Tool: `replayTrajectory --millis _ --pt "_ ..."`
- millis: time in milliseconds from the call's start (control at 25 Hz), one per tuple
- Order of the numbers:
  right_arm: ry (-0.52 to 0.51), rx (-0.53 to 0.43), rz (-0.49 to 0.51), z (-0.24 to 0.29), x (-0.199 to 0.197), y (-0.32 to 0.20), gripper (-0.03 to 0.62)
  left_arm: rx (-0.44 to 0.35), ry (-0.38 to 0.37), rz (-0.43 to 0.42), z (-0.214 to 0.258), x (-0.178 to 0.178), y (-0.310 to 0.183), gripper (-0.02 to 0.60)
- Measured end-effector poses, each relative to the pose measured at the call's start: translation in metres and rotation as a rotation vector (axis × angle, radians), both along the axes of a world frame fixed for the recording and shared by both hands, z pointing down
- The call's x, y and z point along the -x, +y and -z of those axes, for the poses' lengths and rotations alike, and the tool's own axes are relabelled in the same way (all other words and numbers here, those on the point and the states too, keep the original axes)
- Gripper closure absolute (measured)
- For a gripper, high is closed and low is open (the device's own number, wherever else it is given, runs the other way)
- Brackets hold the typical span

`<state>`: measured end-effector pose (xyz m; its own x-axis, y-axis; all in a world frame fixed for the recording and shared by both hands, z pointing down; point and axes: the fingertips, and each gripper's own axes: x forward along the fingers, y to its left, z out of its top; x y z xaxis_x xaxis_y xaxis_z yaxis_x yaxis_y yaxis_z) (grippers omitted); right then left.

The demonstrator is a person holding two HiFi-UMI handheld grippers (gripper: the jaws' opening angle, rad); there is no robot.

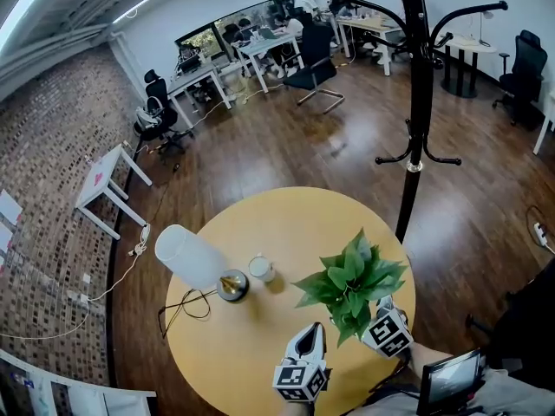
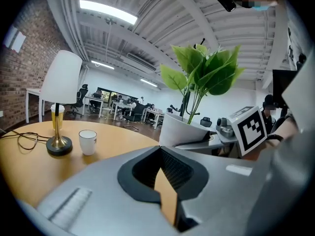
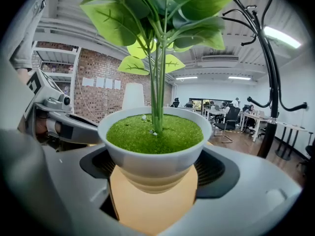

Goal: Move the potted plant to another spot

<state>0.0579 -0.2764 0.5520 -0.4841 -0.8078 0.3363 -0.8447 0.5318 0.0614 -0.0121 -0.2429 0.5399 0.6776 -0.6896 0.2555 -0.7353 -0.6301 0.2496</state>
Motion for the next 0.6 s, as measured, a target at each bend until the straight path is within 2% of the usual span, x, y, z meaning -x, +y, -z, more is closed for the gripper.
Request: replayTrajectory --millis 360,600 --pt "-0.02 0.043 0.056 -0.036 -0.025 -0.011 0.1 0.031 -0.05 0.044 -0.025 -0.034 -0.012 0.591" --pt "-0.032 0.082 0.057 -0.069 -0.036 -0.023 0.1 0.065 -0.072 0.039 -0.047 -0.051 -0.021 0.591"
